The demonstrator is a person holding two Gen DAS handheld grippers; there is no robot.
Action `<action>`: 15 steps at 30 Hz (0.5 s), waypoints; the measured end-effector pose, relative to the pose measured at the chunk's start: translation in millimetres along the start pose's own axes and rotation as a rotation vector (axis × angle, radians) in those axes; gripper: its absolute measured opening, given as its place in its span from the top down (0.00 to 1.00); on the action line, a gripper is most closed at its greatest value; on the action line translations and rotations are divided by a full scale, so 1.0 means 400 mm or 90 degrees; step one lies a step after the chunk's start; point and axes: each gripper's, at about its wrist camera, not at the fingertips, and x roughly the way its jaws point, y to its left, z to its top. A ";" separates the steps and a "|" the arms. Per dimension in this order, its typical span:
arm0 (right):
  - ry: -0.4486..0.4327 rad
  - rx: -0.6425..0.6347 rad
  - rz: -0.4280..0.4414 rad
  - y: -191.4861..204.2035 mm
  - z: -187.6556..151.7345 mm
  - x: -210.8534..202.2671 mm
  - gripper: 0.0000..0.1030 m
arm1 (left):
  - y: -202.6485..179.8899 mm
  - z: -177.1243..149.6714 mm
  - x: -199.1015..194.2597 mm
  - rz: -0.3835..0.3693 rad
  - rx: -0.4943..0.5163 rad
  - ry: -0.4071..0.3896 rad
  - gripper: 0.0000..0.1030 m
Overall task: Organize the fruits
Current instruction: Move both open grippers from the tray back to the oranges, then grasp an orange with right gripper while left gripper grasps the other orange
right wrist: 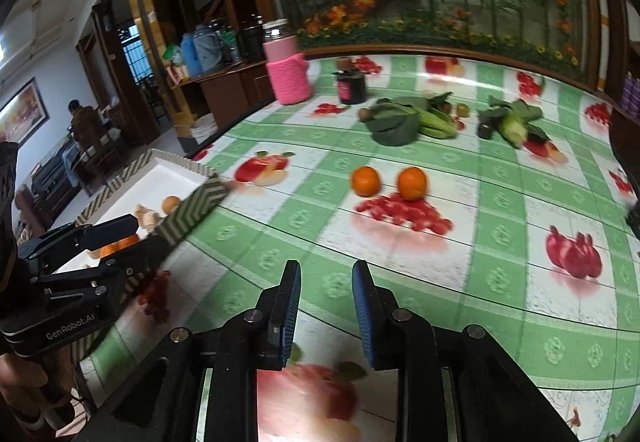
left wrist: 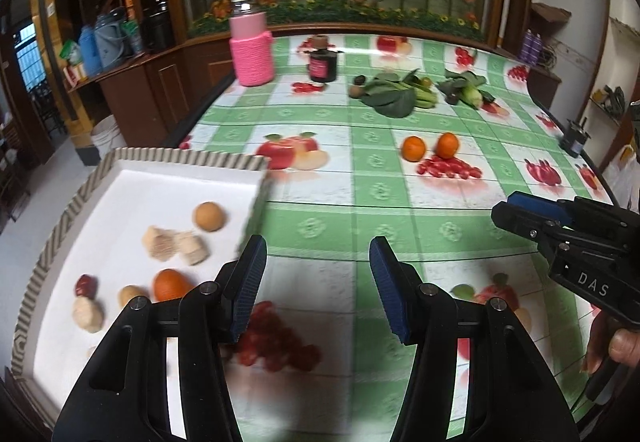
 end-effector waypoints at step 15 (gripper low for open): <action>0.054 0.009 -0.034 -0.141 0.066 0.105 0.67 | -0.087 0.079 0.124 -0.032 -0.004 0.041 0.48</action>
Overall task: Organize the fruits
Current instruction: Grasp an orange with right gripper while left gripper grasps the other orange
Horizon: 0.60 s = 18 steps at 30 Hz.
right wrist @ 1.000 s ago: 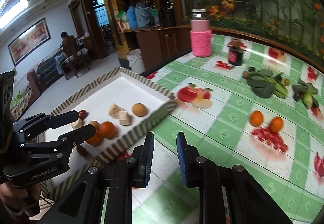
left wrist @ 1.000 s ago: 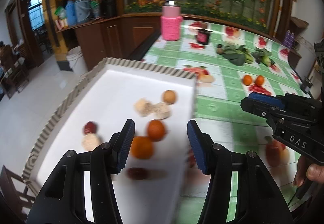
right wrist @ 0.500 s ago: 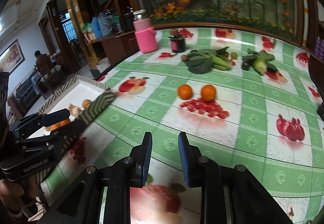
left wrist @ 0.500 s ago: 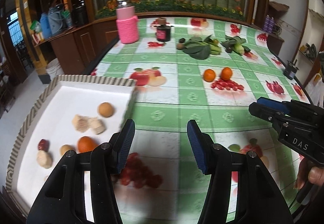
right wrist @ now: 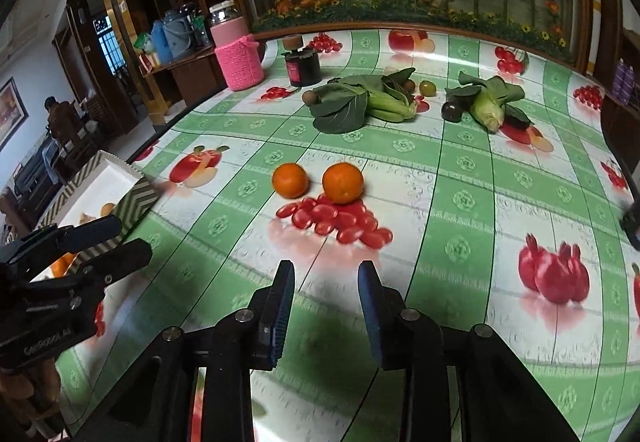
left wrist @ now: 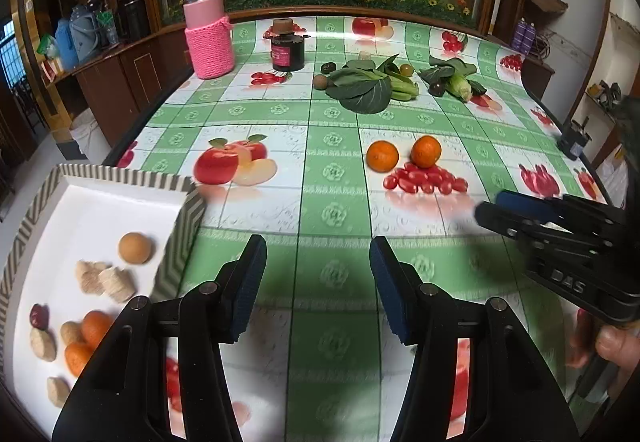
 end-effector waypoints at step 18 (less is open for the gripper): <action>0.019 0.013 0.080 -0.059 0.125 0.183 0.70 | -0.047 0.107 0.156 -0.015 -0.014 0.041 0.48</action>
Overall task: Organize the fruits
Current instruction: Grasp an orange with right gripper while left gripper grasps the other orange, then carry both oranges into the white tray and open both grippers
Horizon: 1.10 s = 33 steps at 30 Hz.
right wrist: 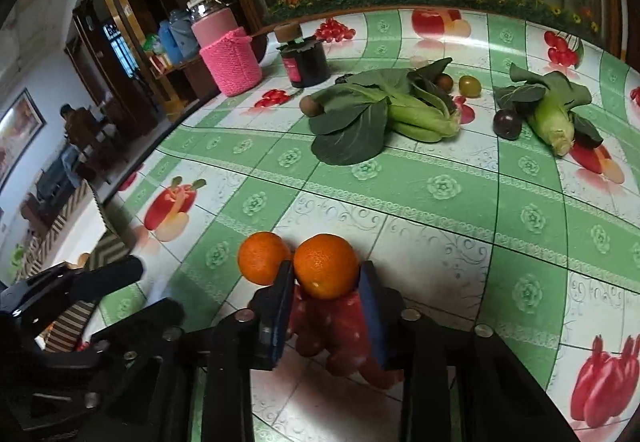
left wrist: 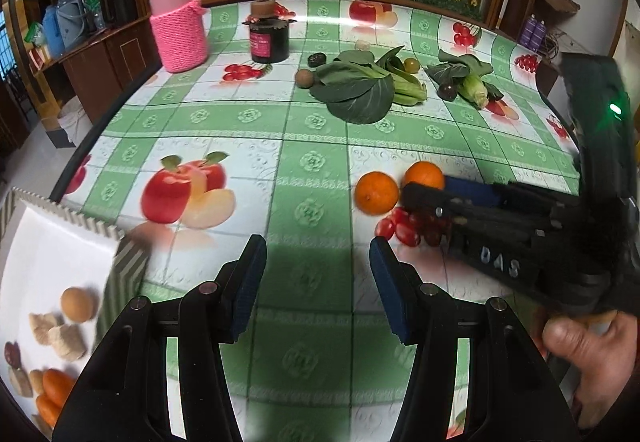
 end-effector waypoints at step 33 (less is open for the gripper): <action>-0.040 0.025 -0.011 -0.029 -0.052 -0.134 0.70 | -0.038 0.038 0.077 -0.051 0.009 -0.003 0.71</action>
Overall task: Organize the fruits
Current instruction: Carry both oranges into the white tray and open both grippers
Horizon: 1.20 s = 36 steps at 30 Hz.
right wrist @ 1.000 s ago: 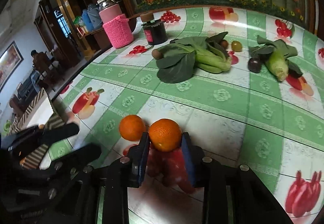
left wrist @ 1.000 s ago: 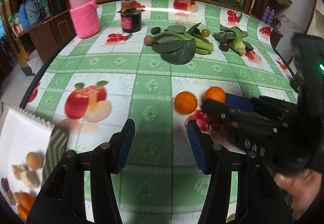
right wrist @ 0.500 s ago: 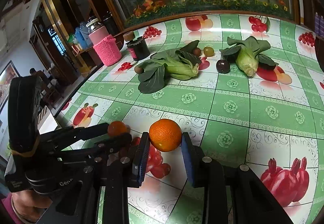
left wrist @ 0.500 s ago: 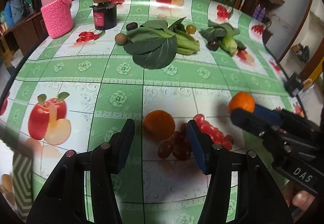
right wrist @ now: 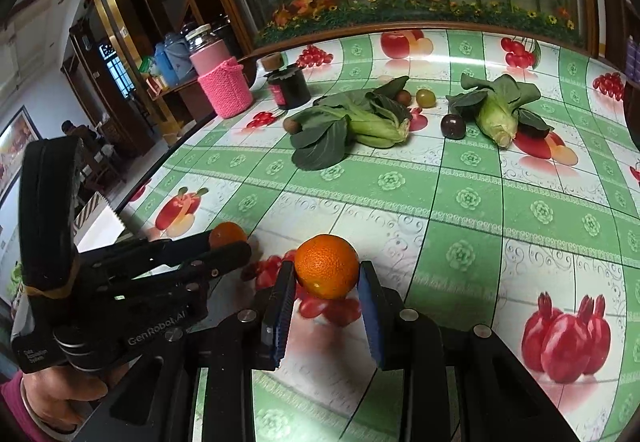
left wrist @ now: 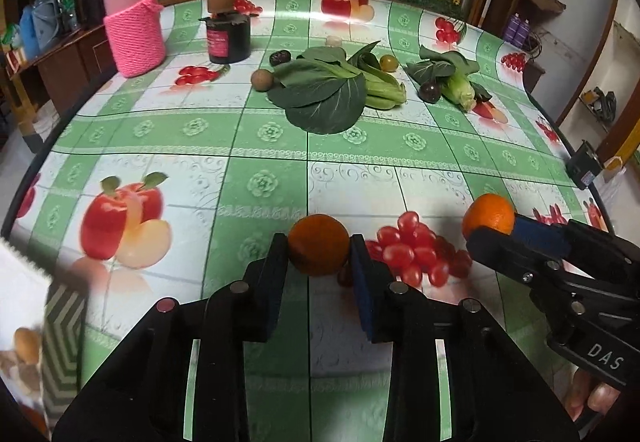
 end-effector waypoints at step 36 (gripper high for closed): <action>0.000 -0.146 0.122 0.533 -0.142 -0.039 0.70 | 0.303 -0.269 -0.442 0.172 -0.037 -0.133 0.71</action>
